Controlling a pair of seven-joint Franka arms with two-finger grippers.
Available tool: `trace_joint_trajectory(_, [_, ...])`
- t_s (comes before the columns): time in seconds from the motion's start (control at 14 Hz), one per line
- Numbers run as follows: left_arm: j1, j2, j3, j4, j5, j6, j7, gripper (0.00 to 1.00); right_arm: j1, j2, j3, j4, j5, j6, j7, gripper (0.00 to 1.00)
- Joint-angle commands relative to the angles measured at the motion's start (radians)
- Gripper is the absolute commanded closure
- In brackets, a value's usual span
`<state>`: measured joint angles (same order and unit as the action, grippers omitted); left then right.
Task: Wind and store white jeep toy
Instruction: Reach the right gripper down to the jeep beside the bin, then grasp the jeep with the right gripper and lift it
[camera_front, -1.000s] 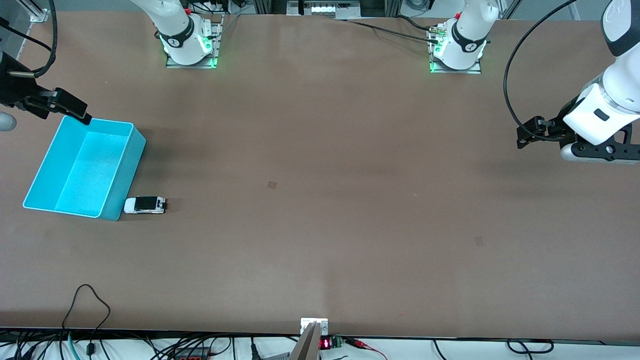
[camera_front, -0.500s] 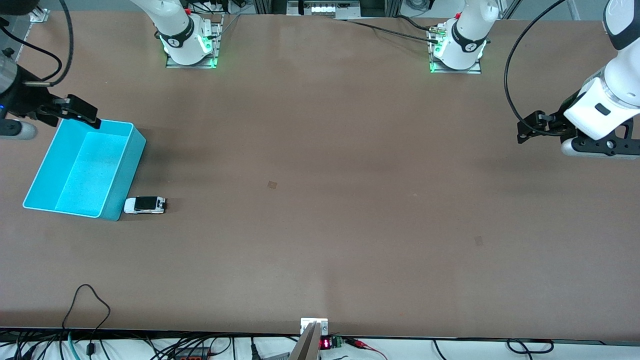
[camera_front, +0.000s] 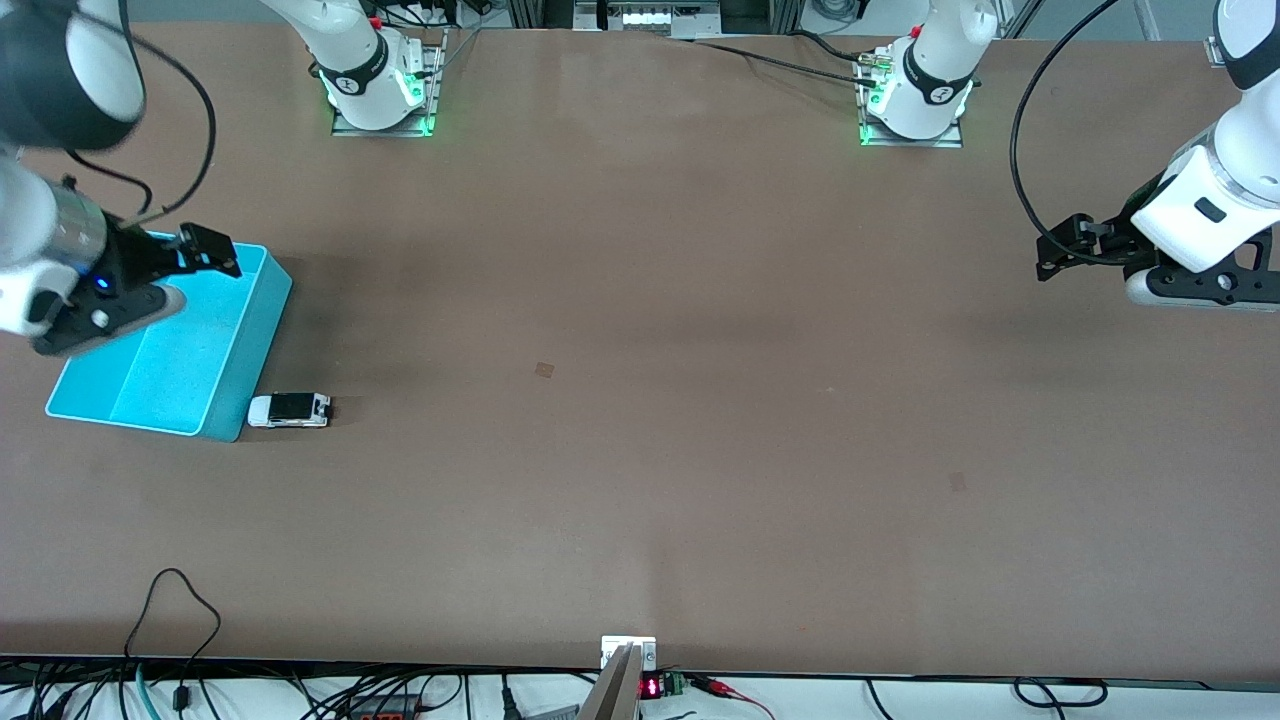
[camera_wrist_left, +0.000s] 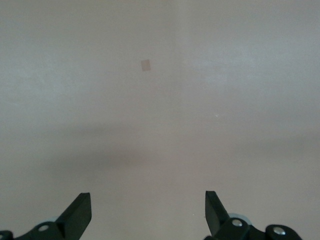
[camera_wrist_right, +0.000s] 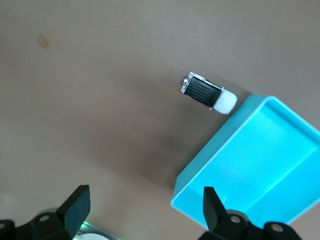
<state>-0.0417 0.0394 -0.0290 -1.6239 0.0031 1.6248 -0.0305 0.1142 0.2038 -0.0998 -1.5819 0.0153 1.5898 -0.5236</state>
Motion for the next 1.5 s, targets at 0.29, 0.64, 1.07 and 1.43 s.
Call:
trace_joint_trajectory(0.29, [-0.017, -0.003, 0.001, 0.035, 0.025, -0.019, 0.001, 0.0, -0.06, 0.199, 0.002, -0.023, 0.002, 0.185, -0.582, 0.0])
trace_joint_trajectory(0.64, [-0.015, -0.003, 0.003, 0.035, 0.023, -0.022, 0.0, 0.0, -0.061, 0.252, 0.0, -0.133, 0.002, 0.491, -0.844, 0.0])
trace_joint_trajectory(1.07, [-0.015, -0.003, 0.001, 0.035, 0.023, -0.023, 0.0, 0.0, -0.077, 0.292, 0.002, -0.302, 0.009, 0.798, -0.937, 0.0])
trace_joint_trajectory(1.43, [-0.017, -0.003, -0.008, 0.035, 0.023, -0.023, 0.0, 0.0, -0.082, 0.308, 0.003, -0.362, 0.011, 0.912, -0.955, 0.0])
